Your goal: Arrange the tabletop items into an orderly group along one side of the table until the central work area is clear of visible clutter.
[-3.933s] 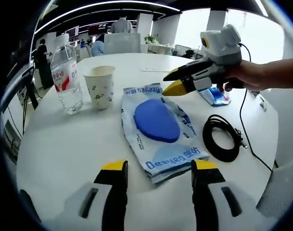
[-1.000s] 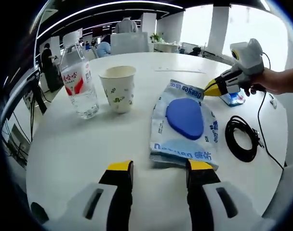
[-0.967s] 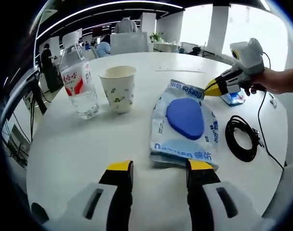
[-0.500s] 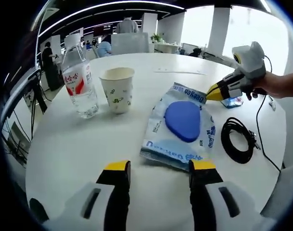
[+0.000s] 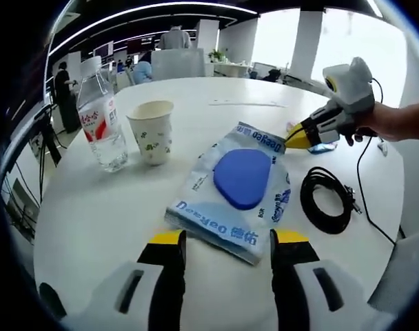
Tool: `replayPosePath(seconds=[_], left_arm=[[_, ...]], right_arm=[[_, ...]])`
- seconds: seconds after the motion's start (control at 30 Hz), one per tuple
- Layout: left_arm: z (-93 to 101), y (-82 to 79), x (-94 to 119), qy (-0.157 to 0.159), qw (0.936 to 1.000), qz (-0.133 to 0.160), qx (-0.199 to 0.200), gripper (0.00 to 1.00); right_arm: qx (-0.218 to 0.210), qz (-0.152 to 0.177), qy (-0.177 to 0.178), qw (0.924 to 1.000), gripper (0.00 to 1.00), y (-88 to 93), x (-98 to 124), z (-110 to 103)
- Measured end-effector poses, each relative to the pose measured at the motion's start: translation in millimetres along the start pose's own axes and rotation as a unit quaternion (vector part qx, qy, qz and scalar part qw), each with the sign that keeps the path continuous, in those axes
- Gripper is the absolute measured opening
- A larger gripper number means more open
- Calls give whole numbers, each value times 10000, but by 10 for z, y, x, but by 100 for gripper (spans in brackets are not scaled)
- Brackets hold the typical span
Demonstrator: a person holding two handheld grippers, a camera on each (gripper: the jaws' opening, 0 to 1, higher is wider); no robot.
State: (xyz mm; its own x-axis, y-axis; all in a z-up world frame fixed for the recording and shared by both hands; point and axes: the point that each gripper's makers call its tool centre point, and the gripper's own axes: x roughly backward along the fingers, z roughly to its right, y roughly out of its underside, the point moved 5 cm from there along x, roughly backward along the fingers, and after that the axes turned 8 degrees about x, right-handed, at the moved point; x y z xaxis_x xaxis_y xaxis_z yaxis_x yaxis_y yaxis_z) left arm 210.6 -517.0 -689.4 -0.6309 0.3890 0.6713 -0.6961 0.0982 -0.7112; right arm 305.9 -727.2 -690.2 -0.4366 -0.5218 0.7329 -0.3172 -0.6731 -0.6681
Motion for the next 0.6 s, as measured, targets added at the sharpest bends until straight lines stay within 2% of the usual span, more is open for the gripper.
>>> replayPosePath(seconds=[0.43, 0.6], left_arm=[[46, 11, -44, -11, 10000, -65, 21, 46], [-17, 8, -41, -85, 9998, -83, 167, 41]], right_arm=[[-285, -48, -115, 9995, 0, 68, 73, -142], [-505, -85, -170, 9985, 0, 99, 91, -203]])
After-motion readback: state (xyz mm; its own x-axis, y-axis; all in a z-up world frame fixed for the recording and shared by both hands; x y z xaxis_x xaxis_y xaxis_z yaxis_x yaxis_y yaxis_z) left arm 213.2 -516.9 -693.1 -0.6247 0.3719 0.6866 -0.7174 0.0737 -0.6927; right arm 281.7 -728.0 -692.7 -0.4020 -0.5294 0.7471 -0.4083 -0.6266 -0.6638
